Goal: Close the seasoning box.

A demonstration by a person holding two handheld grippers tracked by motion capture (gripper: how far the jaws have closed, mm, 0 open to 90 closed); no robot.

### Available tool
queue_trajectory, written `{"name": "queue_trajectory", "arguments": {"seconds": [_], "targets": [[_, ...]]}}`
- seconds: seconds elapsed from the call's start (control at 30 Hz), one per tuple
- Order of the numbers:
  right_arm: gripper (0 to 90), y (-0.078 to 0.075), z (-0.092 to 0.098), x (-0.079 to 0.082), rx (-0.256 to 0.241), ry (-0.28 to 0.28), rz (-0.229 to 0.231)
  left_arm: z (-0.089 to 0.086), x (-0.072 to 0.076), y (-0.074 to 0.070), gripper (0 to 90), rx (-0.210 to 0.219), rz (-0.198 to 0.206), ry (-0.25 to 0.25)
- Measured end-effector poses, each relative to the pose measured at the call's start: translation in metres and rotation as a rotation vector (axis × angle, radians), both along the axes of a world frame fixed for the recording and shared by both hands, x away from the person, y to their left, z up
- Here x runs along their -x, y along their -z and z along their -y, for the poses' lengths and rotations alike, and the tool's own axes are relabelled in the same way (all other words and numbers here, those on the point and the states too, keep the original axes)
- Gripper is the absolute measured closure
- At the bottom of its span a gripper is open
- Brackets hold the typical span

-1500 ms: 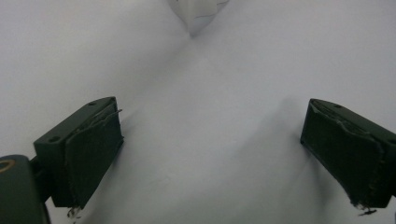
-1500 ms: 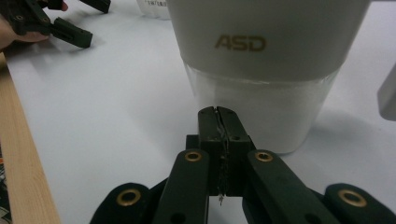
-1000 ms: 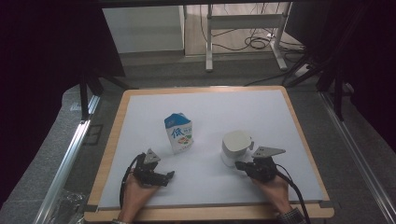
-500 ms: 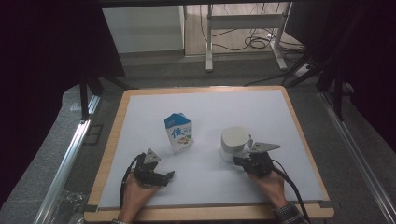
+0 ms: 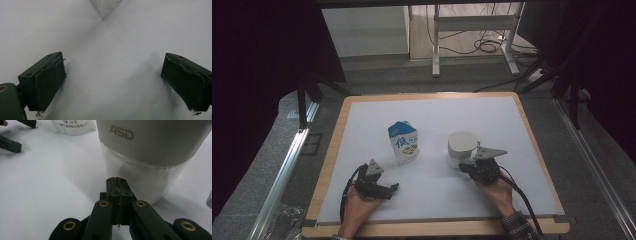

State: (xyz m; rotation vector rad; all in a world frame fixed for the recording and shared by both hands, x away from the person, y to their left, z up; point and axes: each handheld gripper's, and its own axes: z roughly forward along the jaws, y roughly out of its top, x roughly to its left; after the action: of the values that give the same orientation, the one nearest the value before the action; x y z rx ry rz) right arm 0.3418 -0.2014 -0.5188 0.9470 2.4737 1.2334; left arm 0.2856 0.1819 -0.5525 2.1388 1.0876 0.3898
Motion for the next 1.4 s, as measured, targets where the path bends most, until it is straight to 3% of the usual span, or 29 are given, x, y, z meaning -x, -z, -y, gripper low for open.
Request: {"name": "queue_trajectory", "arguments": {"seconds": [0.5,0.83,1.4], "targets": [[89.5,0.000,-0.006,-0.011,0.006,0.004,0.004,0.000,0.000,0.000,5.1,0.000,0.000,0.000],[88.2,-0.003,-0.006,-0.009,0.016,0.008,0.024,0.000,0.000,0.000,5.2,0.001,0.000,0.000],[53.7,-0.020,0.002,0.005,0.036,0.002,0.039,0.000,0.000,0.000,5.2,0.000,0.001,0.000]]}}
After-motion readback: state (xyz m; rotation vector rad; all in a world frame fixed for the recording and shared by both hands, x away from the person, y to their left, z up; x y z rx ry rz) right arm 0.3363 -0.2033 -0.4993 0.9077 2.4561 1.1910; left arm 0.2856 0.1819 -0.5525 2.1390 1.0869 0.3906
